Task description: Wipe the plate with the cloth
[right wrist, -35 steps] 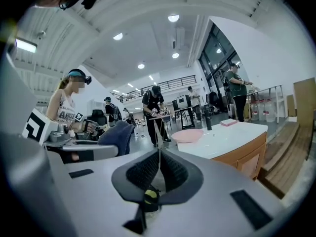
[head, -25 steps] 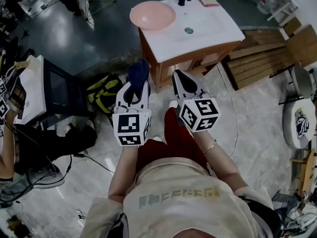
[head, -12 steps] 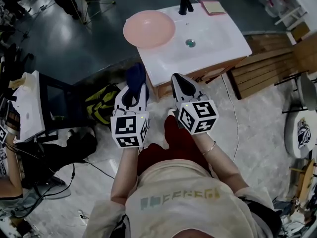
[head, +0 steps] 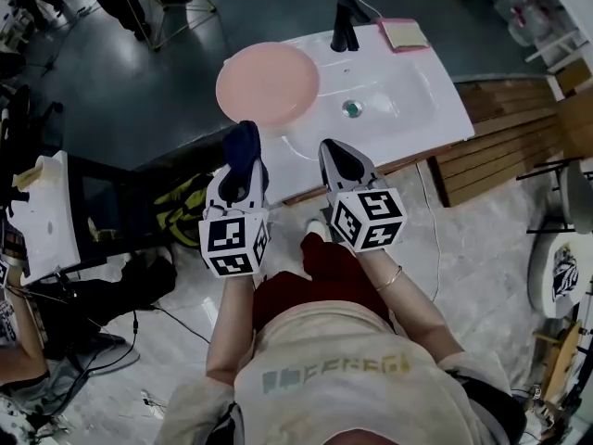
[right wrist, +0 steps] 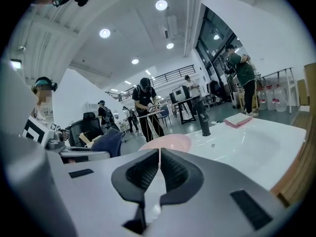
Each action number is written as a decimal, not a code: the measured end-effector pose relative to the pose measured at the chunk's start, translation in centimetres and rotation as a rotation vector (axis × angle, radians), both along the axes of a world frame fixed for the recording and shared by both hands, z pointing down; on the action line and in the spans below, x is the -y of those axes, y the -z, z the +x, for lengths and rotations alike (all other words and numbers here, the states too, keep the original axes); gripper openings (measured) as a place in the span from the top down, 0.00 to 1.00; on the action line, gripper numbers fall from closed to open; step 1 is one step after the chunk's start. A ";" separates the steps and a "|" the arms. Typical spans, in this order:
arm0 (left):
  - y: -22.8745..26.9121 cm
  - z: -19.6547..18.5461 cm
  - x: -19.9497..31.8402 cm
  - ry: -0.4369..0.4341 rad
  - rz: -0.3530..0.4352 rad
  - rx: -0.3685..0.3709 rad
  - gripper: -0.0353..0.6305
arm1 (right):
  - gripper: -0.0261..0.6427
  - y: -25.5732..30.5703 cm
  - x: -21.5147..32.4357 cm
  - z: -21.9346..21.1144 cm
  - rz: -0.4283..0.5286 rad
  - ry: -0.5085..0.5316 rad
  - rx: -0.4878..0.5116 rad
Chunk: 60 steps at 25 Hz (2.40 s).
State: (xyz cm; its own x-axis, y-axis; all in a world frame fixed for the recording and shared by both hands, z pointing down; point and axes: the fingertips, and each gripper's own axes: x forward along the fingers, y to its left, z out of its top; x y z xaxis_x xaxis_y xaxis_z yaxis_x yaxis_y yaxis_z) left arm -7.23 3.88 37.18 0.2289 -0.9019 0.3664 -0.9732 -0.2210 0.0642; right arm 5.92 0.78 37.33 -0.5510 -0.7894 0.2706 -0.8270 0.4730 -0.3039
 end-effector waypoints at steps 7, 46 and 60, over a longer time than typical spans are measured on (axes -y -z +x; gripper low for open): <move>-0.5 1.7 4.0 0.039 -0.019 0.017 0.83 | 0.90 -0.7 4.6 2.3 -0.023 0.022 0.011; -1.2 -1.0 24.0 -0.094 -0.071 -0.030 0.83 | 0.78 -10.0 19.1 -1.7 -0.412 0.012 -0.069; -5.1 0.0 26.6 -0.178 -0.179 -0.036 0.83 | 0.79 -12.4 20.7 -2.1 -0.454 -0.059 -0.099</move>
State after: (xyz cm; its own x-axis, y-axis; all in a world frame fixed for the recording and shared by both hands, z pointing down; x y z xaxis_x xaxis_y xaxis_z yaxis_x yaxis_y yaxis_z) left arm -7.27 -22.71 42.23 0.3938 -0.7675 0.5058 -0.9165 -0.3704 0.1514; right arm 3.78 -19.90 49.70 -0.4624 -0.6080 0.6454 -0.8842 0.2614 -0.3872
